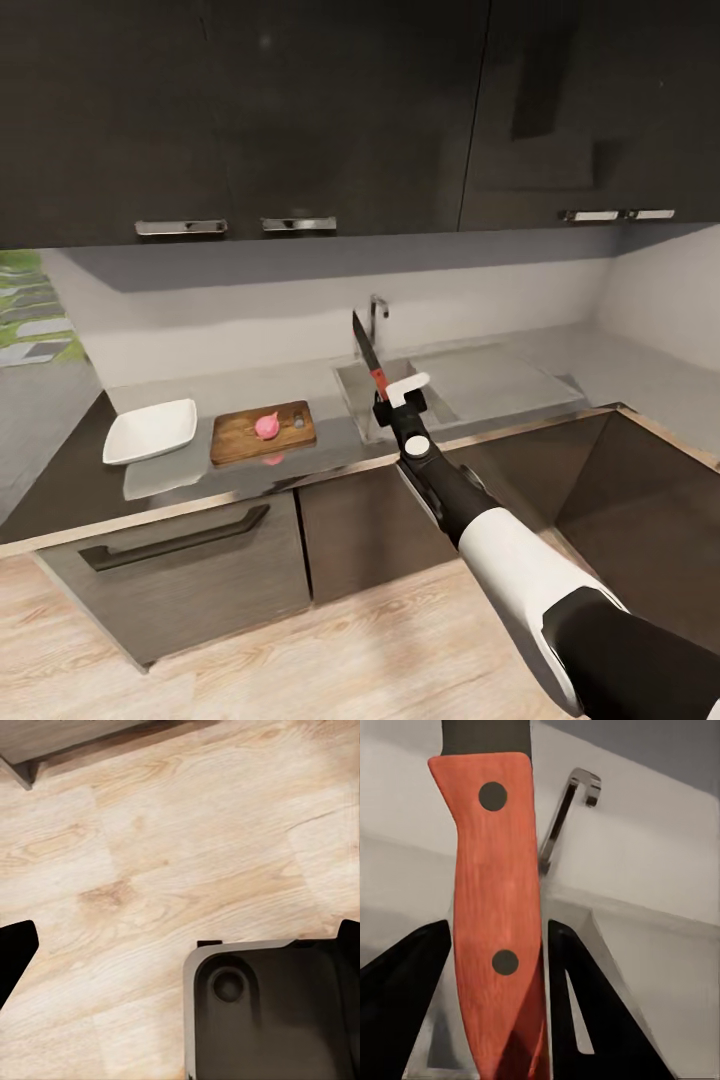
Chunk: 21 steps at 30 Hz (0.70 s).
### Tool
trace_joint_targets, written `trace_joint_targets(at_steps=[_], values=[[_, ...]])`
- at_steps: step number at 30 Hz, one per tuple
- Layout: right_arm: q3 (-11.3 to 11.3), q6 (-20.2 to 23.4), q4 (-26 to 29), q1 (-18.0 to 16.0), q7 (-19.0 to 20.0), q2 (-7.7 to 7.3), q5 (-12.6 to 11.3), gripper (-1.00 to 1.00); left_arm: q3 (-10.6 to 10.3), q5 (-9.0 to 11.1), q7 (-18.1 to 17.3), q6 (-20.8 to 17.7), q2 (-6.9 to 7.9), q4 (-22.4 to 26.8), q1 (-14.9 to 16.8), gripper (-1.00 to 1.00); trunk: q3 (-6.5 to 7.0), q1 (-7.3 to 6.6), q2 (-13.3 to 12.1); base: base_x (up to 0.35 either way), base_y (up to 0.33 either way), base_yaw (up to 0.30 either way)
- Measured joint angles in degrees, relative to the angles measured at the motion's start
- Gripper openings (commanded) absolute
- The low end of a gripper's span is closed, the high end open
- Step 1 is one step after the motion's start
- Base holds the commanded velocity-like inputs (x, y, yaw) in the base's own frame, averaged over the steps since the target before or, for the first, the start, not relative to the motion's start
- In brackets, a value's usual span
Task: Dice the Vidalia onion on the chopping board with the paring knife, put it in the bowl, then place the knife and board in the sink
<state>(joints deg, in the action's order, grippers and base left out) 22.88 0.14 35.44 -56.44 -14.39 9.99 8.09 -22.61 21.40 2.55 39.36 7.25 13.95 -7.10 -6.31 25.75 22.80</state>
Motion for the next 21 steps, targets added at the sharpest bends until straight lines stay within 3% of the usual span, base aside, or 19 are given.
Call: trace_joint_targets(at_steps=[2, 5, 8, 12, 16, 17, 21], values=[[1.13, 2.36, -0.05, -0.01, -0.10, 0.01, 0.50, -1.00, -0.02, -0.01, -0.03, 0.02, -0.06, 0.03, 0.00, 1.00, 0.00, 0.00, 0.00, 0.000, 0.020, 0.000], [7.99, 13.09, 0.15, -0.01, -1.96, 0.01, 5.95, -1.00, -0.02, -0.01, -0.04, 0.03, -0.24, 0.07, 0.00, 1.00, 0.00, 0.00, 0.00, 0.000, 0.005, 0.000], [11.24, 17.97, 0.57, 0.00, -4.25, 0.01, 9.35, -1.00, -0.02, -0.01, -0.01, 0.07, -0.27, 0.12, 0.00, 1.00, 0.00, 0.00, 0.00, 0.000, 0.001, 0.000], [14.21, 20.04, 0.80, 0.00, -5.36, 0.01, 10.48, -1.00, 0.01, 0.00, 0.00, 0.11, -0.22, 0.14, 0.00, 1.00, 0.00, 0.00, 0.00, 0.000, 0.000, 0.000], [19.26, 22.50, 1.02, 0.01, -5.87, 0.01, 10.77, -1.00, 0.02, 0.00, 0.00, 0.12, -0.20, 0.14, 0.00, 1.00, 0.00, 0.00, 0.00, 0.000, 0.025, 0.000], [21.99, 23.42, 1.11, 0.01, -7.40, 0.01, 10.85, -1.00, 0.02, 0.01, 0.00, 0.12, -0.19, 0.14, 0.00, 1.00, 0.00, 0.00, 0.00, 0.000, 0.088, 0.000], [23.33, 24.02, 1.19, 0.01, -9.63, 0.01, 10.96, -1.00, 0.06, 0.00, 0.00, 0.01, -0.17, 0.08, 0.00, 1.00, 0.00, 0.00, 0.00, 0.000, 0.051, 0.000]])
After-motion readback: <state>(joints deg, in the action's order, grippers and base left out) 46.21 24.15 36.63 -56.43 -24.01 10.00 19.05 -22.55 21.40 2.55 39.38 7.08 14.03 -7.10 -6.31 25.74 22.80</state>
